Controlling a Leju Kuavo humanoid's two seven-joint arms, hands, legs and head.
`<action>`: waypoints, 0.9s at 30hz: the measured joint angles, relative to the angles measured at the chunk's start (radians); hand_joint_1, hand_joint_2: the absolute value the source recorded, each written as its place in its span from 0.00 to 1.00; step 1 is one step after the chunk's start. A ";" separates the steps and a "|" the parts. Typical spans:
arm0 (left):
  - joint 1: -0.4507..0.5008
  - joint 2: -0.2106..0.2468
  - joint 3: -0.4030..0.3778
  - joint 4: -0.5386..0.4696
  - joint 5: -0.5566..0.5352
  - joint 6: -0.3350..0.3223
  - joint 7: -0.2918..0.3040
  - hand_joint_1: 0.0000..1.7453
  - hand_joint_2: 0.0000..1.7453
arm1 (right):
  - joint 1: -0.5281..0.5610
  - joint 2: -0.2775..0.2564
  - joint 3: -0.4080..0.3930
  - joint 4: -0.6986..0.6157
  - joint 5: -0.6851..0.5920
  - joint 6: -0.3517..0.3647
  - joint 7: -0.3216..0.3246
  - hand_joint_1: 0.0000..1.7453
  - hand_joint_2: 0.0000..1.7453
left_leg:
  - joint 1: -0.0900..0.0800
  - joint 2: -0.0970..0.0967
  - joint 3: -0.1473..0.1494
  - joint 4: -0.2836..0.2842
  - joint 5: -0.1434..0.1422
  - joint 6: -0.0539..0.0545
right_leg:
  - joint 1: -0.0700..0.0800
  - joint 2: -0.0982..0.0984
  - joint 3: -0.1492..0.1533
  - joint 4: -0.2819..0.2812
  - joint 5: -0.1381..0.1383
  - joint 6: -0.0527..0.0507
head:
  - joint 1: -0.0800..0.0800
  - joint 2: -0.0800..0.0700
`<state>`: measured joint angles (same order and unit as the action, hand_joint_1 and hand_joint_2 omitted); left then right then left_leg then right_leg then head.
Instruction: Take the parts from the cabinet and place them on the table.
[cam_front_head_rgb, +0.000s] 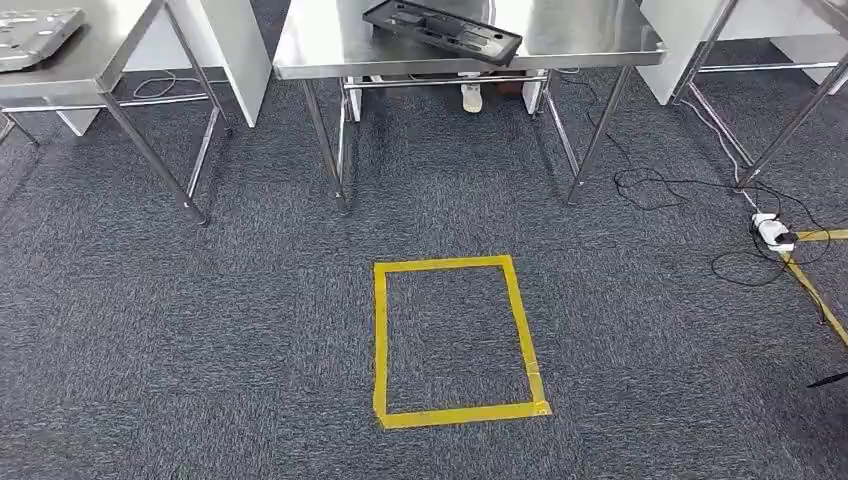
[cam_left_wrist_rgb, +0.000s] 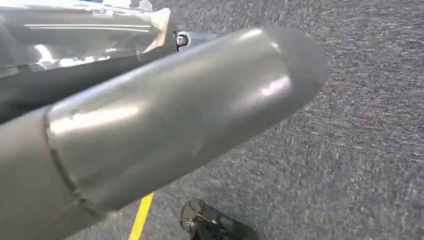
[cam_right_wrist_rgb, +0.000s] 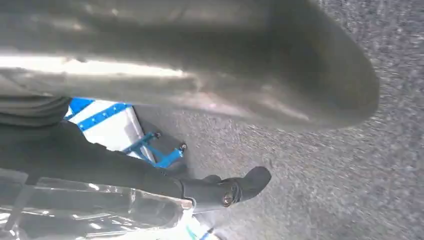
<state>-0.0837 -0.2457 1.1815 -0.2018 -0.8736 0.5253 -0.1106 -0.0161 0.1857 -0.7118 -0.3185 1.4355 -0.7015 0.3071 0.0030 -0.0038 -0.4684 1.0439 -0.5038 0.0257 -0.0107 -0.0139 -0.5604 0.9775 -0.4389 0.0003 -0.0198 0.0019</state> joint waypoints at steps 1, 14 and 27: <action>0.000 0.002 -0.007 0.000 -0.005 -0.003 0.000 0.00 0.00 | 0.000 0.001 -0.007 0.000 0.000 0.000 0.000 0.00 0.00 | -0.003 0.001 0.049 -0.079 -0.030 0.009 | 0.007 0.001 -0.003 0.003 0.007 0.008 | 0.000 0.000; 0.000 0.003 -0.041 0.000 -0.045 -0.011 -0.006 0.00 0.00 | 0.004 0.009 -0.112 0.000 0.007 0.000 -0.050 0.00 0.00 | -0.001 0.025 -0.126 -0.101 0.112 0.026 | -0.020 0.007 0.003 0.219 -0.041 0.084 | 0.011 0.000; 0.009 0.008 -0.041 0.001 -0.050 -0.008 -0.021 0.00 0.00 | -0.011 0.026 -0.286 0.001 -0.059 0.000 -0.165 0.00 0.00 | 0.011 0.011 -0.228 0.248 -0.070 -0.030 | -0.002 0.029 0.088 -0.024 -0.064 -0.004 | 0.008 0.000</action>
<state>-0.0749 -0.2377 1.1402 -0.2010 -0.9232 0.5173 -0.1316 -0.0269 0.2121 -0.9979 -0.3178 1.3768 -0.7019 0.1423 0.0145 0.0070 -0.6961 1.2914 -0.5738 -0.0047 -0.0132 0.0152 -0.4724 0.9534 -0.5025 -0.0042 -0.0122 0.0019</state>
